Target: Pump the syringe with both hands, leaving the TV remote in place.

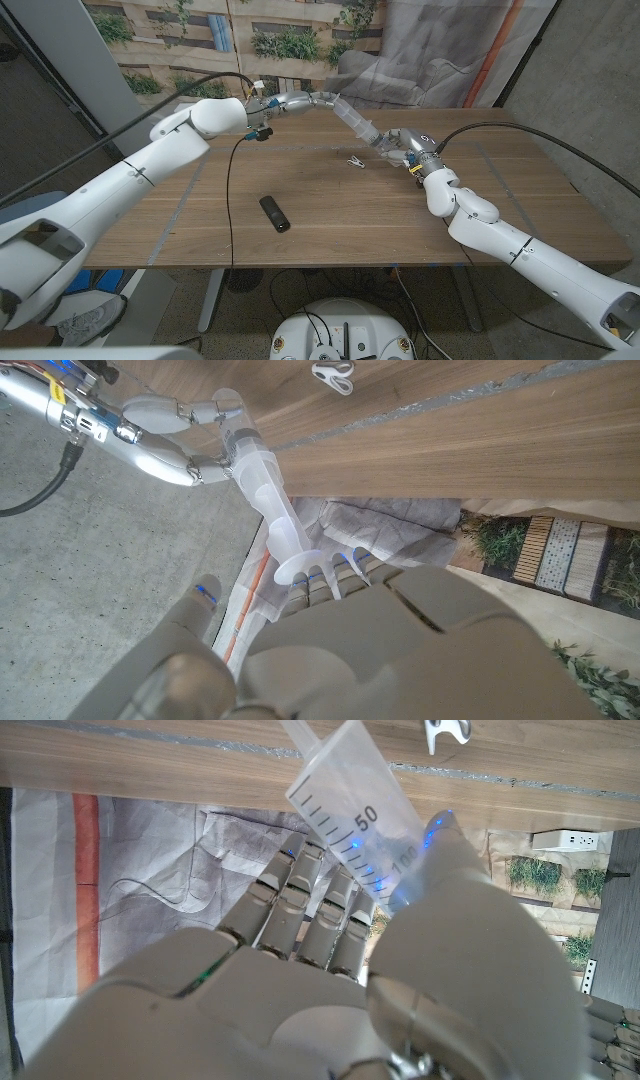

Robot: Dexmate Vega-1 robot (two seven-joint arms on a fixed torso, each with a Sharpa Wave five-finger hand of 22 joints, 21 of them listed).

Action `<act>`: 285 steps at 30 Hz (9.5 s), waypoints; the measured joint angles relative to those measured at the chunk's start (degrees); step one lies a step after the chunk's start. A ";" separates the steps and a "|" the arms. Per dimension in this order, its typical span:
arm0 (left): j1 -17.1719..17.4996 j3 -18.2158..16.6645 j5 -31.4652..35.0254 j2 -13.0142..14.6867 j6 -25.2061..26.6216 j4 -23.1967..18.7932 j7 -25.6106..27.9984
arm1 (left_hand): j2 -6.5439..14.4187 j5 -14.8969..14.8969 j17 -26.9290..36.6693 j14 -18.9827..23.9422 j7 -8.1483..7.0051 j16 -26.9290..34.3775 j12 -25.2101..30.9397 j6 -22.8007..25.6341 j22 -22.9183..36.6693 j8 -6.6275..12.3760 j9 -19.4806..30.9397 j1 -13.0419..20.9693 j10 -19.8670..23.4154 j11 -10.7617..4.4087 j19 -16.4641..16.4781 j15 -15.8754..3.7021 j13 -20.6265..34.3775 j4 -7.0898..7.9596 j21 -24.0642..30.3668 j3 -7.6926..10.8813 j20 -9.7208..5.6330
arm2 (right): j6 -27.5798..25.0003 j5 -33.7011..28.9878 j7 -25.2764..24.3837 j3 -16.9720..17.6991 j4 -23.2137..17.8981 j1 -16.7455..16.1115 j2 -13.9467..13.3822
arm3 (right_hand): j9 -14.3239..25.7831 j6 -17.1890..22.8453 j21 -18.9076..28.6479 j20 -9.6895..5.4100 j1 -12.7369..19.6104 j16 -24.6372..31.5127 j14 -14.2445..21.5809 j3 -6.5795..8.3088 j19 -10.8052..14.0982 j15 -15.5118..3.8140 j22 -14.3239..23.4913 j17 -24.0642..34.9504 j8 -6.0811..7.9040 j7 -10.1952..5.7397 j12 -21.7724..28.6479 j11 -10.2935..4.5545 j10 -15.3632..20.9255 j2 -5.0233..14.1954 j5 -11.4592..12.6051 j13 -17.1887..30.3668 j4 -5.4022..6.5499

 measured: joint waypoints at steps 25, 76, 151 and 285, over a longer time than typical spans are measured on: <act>-0.39 0.48 -0.44 -0.48 -0.18 0.44 -1.16 | -0.15 0.00 0.11 -0.01 0.00 0.00 -0.07 -0.02 -0.01 -0.01 0.28 -0.45 0.11 0.12 0.00 -0.01 -0.04 1.81 0.23 -0.53 0.00 | 0.33 0.00 -1.00 -0.30 0.82 0.47 1.07 | -0.03 0.31 0.00 0.00 0.00 -0.28 0.10 -0.05 0.00 0.12 0.00 0.28 -0.59 0.31 -0.19 -0.01 -0.01 0.00 -0.18 0.02 -0.05; -2.15 3.07 -0.62 -1.82 0.97 0.85 -4.80 | -0.15 0.23 0.12 0.19 -0.01 -0.04 -0.20 -0.04 -0.15 -0.28 -0.01 -0.44 -0.26 0.39 0.01 0.20 -0.04 2.67 0.23 -0.45 0.00 | 1.42 -0.50 -3.80 -0.87 1.87 0.86 2.50 | 0.23 1.11 0.00 0.21 0.00 -0.96 0.62 -0.06 0.21 0.00 0.00 0.81 -2.22 -0.51 0.01 0.30 0.30 0.00 0.06 0.00 -0.08; -4.89 6.20 1.95 -5.73 -1.30 5.47 -5.37 | -0.15 0.23 -0.14 0.19 0.09 -0.26 0.27 -0.58 -0.13 -0.14 0.10 -0.44 -0.64 0.36 0.01 0.20 0.03 3.61 0.23 -0.45 0.00 | 2.71 1.06 -7.19 0.09 2.57 0.40 4.69 | 0.22 2.12 0.00 -0.10 0.00 -1.13 1.02 -0.35 0.51 -0.42 0.00 1.57 -3.77 -0.91 -0.03 0.81 0.82 0.00 -0.13 0.01 -0.38; 24.97 -14.41 -23.92 -16.50 -10.30 14.05 38.34 | 0.54 0.67 -0.12 1.21 -1.24 -0.26 0.21 1.22 -0.13 0.19 0.23 1.30 0.07 0.50 2.89 -0.22 0.11 0.99 0.67 0.88 0.20 | 18.83 -15.81 13.40 -3.28 11.36 6.94 -10.72 | 0.88 2.96 -0.36 -0.10 0.00 -1.61 -1.08 -1.81 0.08 0.24 0.12 3.47 -5.00 -1.31 -0.40 -0.14 -0.11 0.00 0.06 0.27 -0.38</act>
